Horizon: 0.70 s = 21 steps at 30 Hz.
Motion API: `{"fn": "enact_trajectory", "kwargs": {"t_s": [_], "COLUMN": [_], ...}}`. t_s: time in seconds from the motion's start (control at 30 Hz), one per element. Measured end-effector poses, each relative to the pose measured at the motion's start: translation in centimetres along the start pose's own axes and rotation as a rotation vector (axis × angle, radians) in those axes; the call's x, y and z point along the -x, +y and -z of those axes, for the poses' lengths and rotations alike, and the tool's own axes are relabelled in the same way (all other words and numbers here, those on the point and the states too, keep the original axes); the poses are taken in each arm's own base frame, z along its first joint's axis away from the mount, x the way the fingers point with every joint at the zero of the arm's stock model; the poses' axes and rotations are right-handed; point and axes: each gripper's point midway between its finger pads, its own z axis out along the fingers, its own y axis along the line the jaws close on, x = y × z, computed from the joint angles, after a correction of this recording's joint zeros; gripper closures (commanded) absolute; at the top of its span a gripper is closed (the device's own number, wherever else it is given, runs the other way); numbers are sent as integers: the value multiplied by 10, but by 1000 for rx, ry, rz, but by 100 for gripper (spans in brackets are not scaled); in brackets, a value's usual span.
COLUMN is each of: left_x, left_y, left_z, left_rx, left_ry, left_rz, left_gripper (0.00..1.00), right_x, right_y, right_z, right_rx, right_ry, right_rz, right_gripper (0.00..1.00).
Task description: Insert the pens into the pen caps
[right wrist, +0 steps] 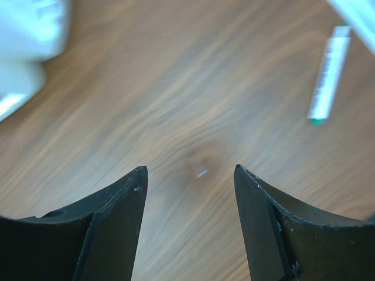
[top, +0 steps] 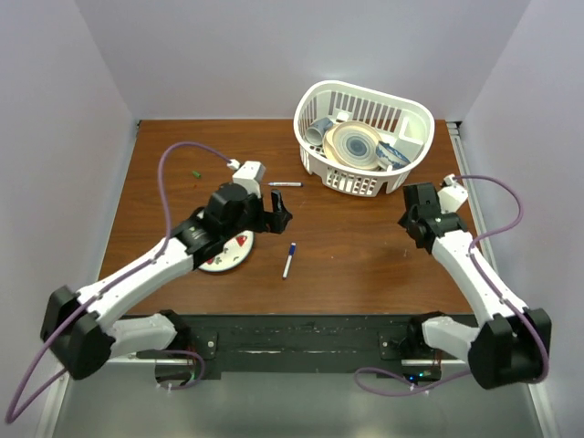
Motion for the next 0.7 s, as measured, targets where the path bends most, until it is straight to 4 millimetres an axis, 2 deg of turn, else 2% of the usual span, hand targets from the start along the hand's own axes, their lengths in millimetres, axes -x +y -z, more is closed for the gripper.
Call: {"fn": "enact_trajectory", "kwargs": {"t_s": [0.07, 0.17, 0.33, 0.57, 0.7], "left_x": [14, 24, 32, 21, 24], "left_y": [0, 1, 10, 26, 28], "left_z": [18, 38, 57, 68, 73], "left_rx": [-4, -8, 19, 55, 66], "left_ry": [-46, -85, -124, -139, -160], "left_rz": [-30, -82, -166, -210, -216], "left_gripper": [0, 0, 0, 1, 1], "right_x": [2, 2, -6, -15, -15], "right_y": [-19, -45, -87, -106, -113], "right_z": [-19, -42, -74, -95, -106], "right_rx": [-97, -214, -353, -409, -412], "right_ry": [15, 42, 110, 169, 185], "right_rz": [-5, -12, -36, -17, -40], "right_gripper": [37, 39, 44, 44, 44]}}
